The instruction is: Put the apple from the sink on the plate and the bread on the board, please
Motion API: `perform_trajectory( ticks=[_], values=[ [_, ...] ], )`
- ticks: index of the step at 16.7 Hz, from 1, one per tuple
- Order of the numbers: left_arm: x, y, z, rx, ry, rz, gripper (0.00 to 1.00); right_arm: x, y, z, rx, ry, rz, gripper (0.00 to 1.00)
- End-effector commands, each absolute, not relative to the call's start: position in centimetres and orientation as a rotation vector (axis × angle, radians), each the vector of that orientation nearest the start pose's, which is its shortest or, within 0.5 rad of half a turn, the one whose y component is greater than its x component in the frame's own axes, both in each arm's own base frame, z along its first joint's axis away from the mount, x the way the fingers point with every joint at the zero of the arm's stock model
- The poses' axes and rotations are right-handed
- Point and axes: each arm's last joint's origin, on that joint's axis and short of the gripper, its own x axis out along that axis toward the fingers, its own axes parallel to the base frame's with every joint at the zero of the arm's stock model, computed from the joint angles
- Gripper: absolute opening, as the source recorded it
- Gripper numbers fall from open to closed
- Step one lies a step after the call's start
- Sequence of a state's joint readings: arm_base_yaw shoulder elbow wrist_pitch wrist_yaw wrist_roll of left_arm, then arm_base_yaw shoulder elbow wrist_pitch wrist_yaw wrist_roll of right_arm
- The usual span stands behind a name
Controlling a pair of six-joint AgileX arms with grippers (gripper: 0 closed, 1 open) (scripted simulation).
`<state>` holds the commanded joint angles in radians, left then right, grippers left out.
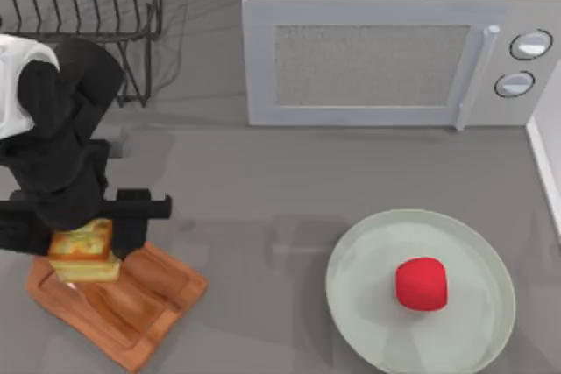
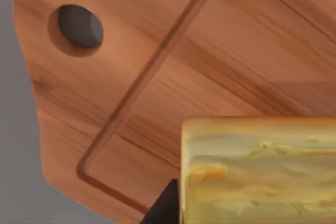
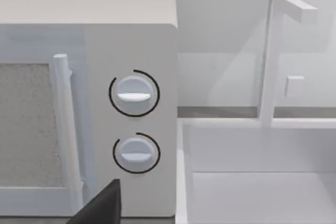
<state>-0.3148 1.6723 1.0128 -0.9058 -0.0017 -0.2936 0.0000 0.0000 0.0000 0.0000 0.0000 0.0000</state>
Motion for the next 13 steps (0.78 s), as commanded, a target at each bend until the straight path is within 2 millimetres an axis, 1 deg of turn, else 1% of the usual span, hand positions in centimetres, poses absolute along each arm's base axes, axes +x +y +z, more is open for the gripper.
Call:
perform_trajectory(
  ticks=[7, 11, 13],
  values=[
    [26.9, -8.7, 13.9, 0.015, 1.56, -0.017, 0.0, 10.6, -0.1, 16.0, 0.0, 0.0, 0.0, 1.0],
    [26.9, -8.7, 13.9, 0.015, 1.56, -0.016, 0.0, 10.6, -0.1, 16.0, 0.0, 0.0, 0.0, 1.0],
    [26.9, -8.7, 13.9, 0.015, 1.56, -0.016, 0.15, 10.6, -0.1, 16.0, 0.0, 0.0, 0.0, 1.0]
  ],
)
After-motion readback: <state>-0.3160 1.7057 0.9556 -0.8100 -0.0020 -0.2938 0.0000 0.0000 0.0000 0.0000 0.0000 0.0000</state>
